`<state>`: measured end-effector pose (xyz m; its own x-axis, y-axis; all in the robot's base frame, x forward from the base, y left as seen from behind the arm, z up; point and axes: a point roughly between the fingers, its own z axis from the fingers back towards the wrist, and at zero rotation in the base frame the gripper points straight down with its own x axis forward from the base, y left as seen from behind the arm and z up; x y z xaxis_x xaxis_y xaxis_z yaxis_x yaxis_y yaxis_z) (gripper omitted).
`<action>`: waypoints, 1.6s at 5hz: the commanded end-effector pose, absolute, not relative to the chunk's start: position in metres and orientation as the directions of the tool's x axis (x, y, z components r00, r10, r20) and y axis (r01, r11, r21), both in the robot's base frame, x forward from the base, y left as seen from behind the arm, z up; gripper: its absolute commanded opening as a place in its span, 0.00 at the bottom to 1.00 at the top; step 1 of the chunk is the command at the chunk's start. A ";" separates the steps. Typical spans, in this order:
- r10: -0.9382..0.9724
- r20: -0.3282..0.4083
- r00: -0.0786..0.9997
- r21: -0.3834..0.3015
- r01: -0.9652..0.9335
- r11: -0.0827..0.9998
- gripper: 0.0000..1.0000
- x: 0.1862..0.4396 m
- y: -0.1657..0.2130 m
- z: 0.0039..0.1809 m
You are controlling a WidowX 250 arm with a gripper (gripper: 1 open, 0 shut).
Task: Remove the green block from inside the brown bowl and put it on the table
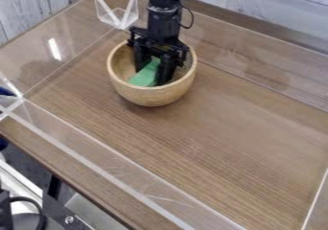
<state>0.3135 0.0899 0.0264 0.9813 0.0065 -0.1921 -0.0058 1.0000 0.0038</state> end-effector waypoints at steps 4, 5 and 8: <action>0.031 -0.037 0.999 -0.019 -0.032 0.999 0.00 0.322 0.083 0.084; 0.030 -0.004 1.000 -0.037 -0.030 0.999 0.00 0.328 0.080 0.097; -0.141 0.143 0.980 -0.109 0.157 0.982 0.00 0.316 0.030 0.146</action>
